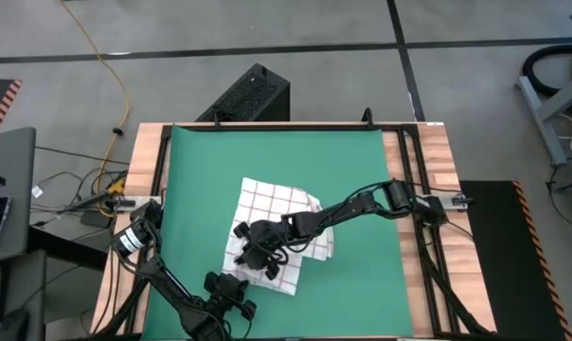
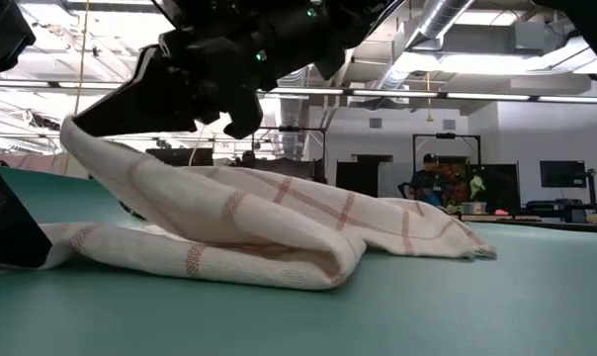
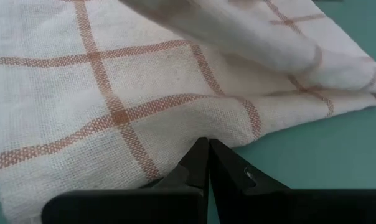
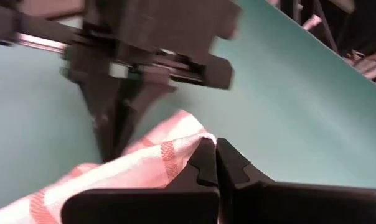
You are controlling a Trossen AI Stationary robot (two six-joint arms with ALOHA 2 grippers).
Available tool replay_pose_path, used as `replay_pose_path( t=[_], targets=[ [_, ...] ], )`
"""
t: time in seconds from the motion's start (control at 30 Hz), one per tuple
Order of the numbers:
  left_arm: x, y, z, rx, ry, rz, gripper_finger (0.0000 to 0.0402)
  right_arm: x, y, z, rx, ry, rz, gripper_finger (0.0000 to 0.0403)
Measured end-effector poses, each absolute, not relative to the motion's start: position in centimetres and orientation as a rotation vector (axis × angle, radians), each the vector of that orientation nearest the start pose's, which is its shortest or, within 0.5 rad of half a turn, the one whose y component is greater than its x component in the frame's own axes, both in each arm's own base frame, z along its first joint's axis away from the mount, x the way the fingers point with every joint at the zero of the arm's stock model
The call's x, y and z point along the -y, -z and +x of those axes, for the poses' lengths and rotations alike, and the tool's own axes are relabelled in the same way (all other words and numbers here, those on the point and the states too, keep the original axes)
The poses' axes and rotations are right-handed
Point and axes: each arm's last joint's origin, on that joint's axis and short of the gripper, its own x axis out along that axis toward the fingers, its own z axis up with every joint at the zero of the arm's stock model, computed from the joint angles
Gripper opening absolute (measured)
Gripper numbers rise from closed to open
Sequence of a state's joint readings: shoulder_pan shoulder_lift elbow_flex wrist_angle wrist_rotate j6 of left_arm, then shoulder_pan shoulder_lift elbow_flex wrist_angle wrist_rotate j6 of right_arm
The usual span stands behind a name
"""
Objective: Roll towel
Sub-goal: Roll the white towel
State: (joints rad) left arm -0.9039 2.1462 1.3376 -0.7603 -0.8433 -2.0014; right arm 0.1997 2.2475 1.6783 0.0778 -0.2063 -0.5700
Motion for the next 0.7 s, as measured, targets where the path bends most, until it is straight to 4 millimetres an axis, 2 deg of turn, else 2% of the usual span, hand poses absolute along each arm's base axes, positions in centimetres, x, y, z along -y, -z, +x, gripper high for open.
replay_pose_path(
  t=[0.27,0.47,0.7],
  targets=[
    [28.2,-10.2,25.0,-0.555,-0.784,-0.64,0.0,-10.9,-18.6,49.9,-0.323,-0.536,-0.565,0.0001],
    [28.1,-10.2,25.2,-0.553,-0.787,-0.643,0.0,-11.0,-16.2,50.8,-0.304,-0.543,-0.549,0.0001],
    [28.0,-10.3,25.6,-0.553,-0.773,-0.636,0.0,-11.6,-15.7,51.6,-0.3,-0.535,-0.557,0.0001]
  ],
)
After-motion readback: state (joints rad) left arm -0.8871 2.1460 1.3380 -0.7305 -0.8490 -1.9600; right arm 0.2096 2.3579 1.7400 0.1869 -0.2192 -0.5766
